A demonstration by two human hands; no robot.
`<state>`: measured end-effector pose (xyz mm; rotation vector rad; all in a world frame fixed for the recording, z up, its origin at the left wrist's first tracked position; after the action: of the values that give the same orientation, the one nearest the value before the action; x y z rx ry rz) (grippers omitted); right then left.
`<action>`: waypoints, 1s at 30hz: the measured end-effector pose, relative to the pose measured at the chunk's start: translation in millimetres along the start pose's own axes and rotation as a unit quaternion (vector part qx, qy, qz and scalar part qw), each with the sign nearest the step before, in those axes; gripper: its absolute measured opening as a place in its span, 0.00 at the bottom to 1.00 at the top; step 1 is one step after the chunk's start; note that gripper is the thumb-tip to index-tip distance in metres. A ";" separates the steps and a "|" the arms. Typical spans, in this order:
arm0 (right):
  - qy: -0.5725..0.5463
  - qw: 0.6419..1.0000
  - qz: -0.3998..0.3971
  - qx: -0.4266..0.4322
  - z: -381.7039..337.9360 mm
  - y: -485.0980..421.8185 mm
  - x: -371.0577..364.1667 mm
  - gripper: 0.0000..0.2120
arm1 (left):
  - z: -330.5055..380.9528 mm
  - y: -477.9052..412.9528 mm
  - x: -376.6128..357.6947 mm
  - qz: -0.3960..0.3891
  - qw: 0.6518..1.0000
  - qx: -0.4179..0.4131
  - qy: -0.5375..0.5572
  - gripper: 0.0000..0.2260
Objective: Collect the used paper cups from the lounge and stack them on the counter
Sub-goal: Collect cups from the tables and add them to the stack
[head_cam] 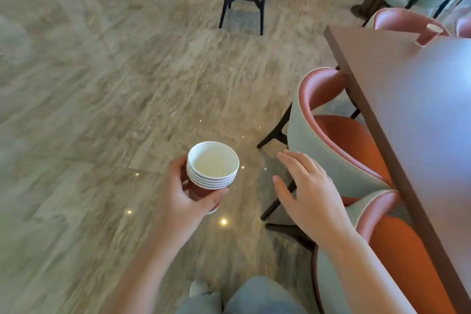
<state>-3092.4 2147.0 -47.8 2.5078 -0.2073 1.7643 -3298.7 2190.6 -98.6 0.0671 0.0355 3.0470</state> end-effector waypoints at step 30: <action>-0.001 0.978 0.081 -0.194 140.6 -486.5 29.1 0.18 | -8.4 -545.3 -187.0 -0.188 0.979 0.055 -0.051 0.26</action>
<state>-2879.3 2607.1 -57.6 2.2639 -0.7013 1.5857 -3062.4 2715.6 -128.9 0.2009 0.1880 2.6571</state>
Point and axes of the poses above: each hand's wrist, its own y-axis away from the middle knuckle, its own x-axis out of the back of the hand, z = x × y, the point moved 7 cm from there along -y, towards the middle knuckle, and after that the axes turned 3 degrees about y, right-handed, at the moved point
